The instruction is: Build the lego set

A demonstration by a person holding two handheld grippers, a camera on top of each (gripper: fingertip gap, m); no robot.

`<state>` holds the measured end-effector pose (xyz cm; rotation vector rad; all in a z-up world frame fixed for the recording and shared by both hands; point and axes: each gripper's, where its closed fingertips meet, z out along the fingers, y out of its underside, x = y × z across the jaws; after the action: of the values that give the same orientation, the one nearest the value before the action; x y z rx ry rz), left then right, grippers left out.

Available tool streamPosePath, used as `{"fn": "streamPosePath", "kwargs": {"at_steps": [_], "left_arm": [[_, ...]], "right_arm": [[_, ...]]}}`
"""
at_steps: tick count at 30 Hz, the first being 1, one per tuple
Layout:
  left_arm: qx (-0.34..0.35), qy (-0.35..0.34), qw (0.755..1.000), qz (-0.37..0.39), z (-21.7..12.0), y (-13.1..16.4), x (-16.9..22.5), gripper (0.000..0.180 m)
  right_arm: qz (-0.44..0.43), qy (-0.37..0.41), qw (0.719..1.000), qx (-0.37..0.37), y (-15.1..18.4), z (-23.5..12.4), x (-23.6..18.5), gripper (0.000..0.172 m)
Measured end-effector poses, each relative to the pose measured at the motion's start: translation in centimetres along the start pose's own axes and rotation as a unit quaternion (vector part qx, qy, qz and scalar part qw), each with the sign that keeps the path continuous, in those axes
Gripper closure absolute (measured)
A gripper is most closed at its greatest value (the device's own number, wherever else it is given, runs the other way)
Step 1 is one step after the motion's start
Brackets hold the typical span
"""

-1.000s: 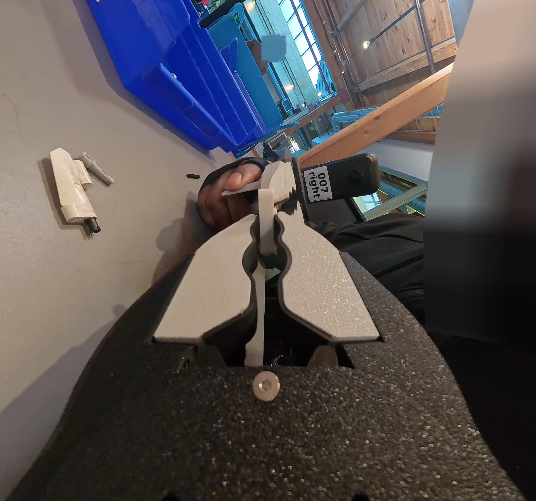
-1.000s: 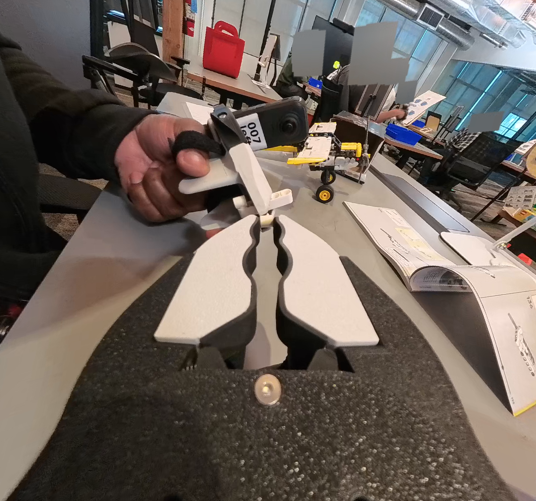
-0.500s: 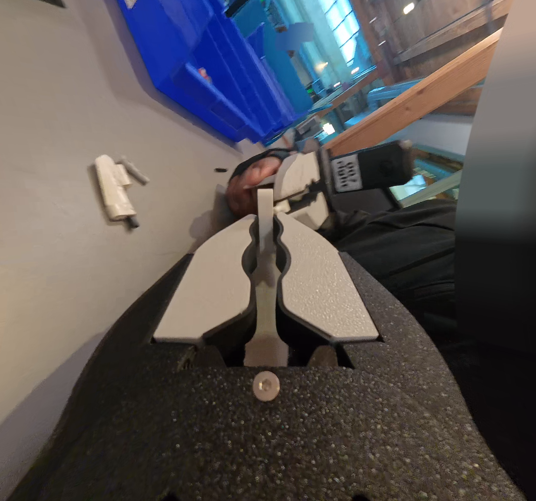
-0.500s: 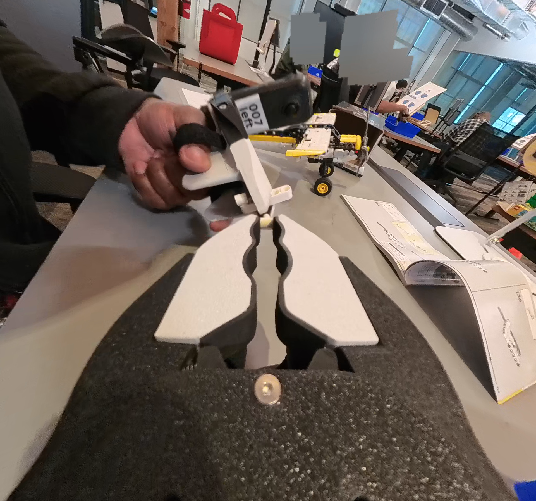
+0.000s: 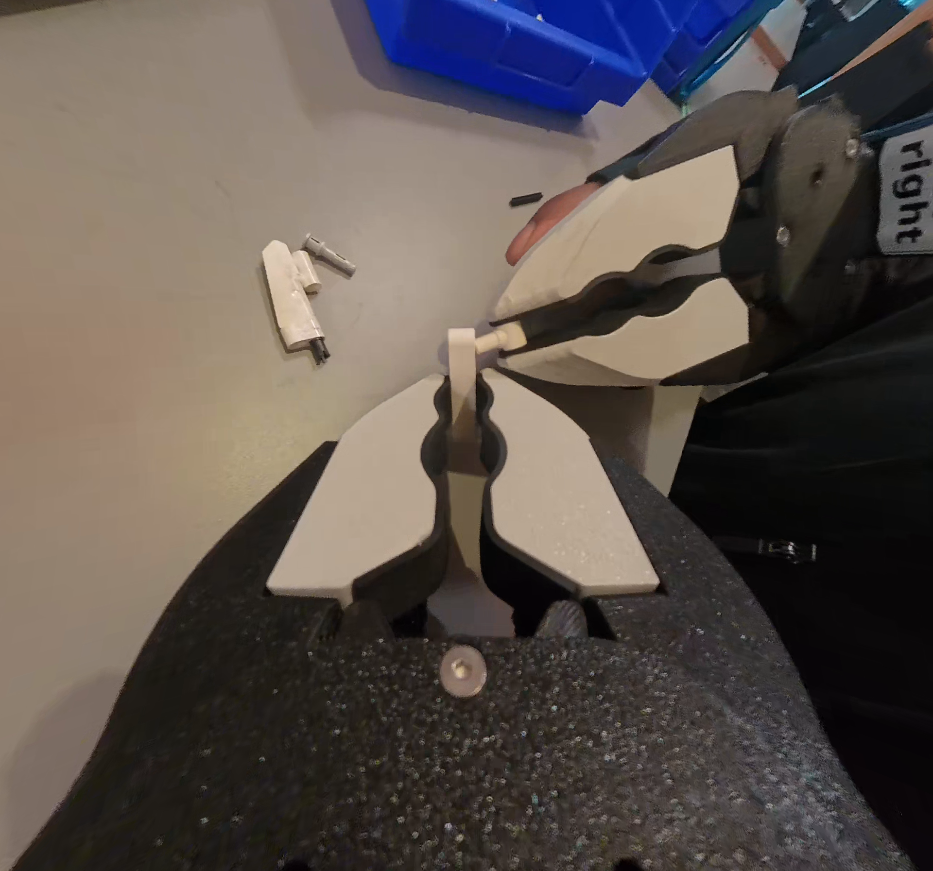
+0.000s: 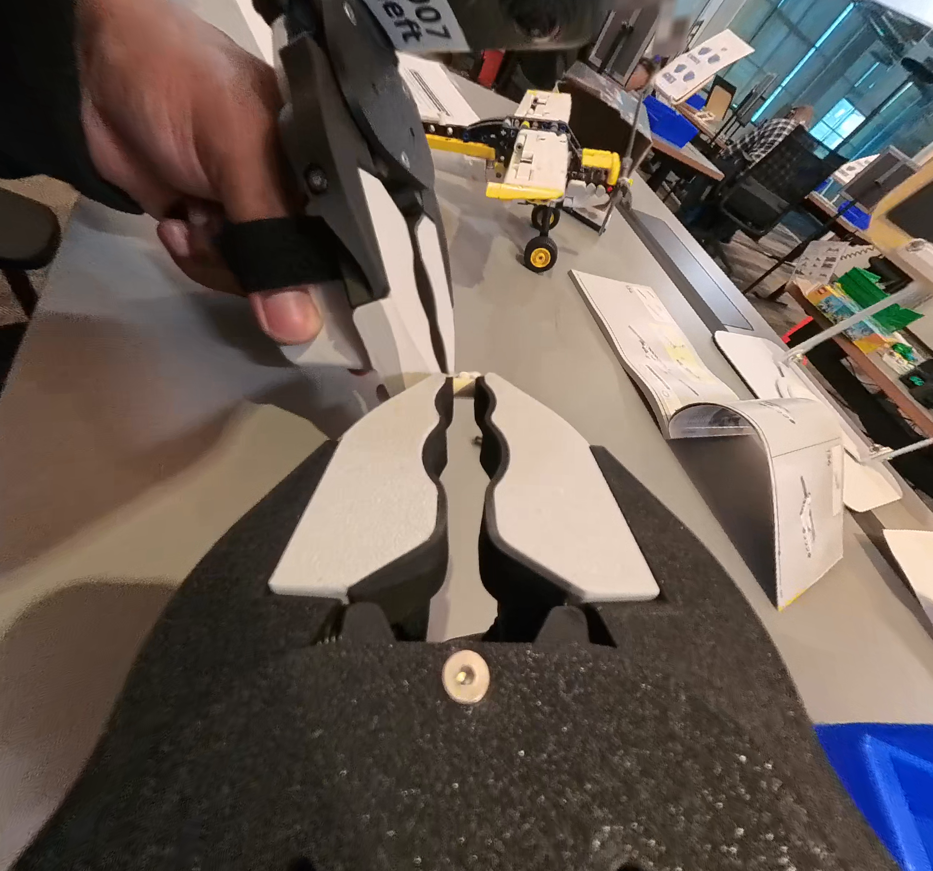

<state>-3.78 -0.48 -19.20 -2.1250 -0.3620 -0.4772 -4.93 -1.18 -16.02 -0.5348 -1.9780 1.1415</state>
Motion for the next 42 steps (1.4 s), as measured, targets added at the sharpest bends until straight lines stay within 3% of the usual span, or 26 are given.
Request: {"fn": "streamPosePath", "kwargs": {"at_steps": [9, 17, 22, 31, 42], "left_arm": [[-0.008, -0.088, 0.994, 0.056, 0.2, 0.4, -0.9, 0.172], [0.011, -0.156, 0.979, 0.13, 0.1, 0.1, -1.5, 0.172], [0.021, -0.142, 0.981, 0.133, 0.1, 0.0, -1.2, 0.172], [-0.009, -0.063, 0.992, 0.107, 0.1, 0.7, -0.1, 0.171], [0.048, -0.146, 0.979, 0.134, -0.4, -0.4, -0.8, 0.171]], "right_arm": [[-0.045, 0.041, 0.997, -0.053, 0.6, 0.3, -0.1, 0.164], [0.01, 0.035, 0.998, -0.043, 0.6, 0.3, 0.0, 0.164], [0.0, 0.032, 0.999, -0.032, 0.5, 0.2, 0.0, 0.164], [-0.13, 0.03, 0.991, -0.02, 0.5, -0.2, -0.6, 0.164], [0.024, 0.05, 0.998, 0.005, -0.4, 0.2, 0.1, 0.164]]}}
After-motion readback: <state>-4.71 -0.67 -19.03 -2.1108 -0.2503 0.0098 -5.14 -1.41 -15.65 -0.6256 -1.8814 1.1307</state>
